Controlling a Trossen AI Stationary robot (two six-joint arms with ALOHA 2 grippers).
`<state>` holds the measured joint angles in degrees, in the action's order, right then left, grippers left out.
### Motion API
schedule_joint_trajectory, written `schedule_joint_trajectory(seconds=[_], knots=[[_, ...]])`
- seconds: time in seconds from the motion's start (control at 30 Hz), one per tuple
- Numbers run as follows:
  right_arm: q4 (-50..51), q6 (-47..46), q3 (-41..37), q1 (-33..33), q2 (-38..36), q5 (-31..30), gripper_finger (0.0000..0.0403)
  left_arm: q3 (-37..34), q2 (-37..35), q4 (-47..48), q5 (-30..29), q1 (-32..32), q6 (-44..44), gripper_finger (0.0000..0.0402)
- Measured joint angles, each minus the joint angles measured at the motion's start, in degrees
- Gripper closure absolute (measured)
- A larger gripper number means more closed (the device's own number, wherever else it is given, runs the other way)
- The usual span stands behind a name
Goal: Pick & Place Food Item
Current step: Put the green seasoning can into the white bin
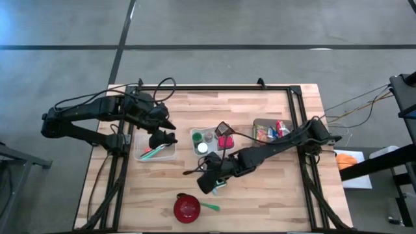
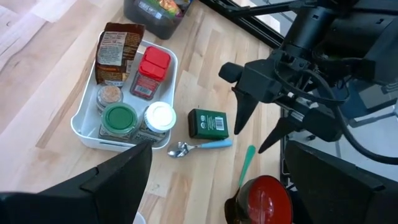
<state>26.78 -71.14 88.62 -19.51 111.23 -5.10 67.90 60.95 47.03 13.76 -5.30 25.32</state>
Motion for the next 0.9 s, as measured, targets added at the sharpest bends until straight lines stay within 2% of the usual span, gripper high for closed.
schedule_joint_trajectory(seconds=[0.23, 0.37, 0.47, 0.73, 0.9], knots=[[0.31, -4.02, -0.15, 0.04, 0.30, -0.90, 0.0168, 0.00, 0.00, 1.31, 0.00, 0.00, 0.00, 0.0032], [0.39, -2.63, -0.20, -0.02, 0.30, -0.89, 0.0164, 0.00, 0.00, 1.37, 0.00, -0.02, 0.00, 0.0032], [0.31, -0.68, -0.20, -0.15, 0.30, -0.87, 0.0139, 0.00, 0.00, 1.37, 0.00, -0.01, -0.16, 0.0032], [0.36, 0.28, -0.20, -0.11, 0.30, -0.94, 0.0012, 0.00, 0.00, 2.23, 0.00, -0.02, -0.42, 0.0032], [0.36, -1.22, -0.24, -0.56, 0.30, -1.09, 0.0021, 0.00, 0.00, 3.30, 0.02, -0.01, -1.29, 0.0032]])
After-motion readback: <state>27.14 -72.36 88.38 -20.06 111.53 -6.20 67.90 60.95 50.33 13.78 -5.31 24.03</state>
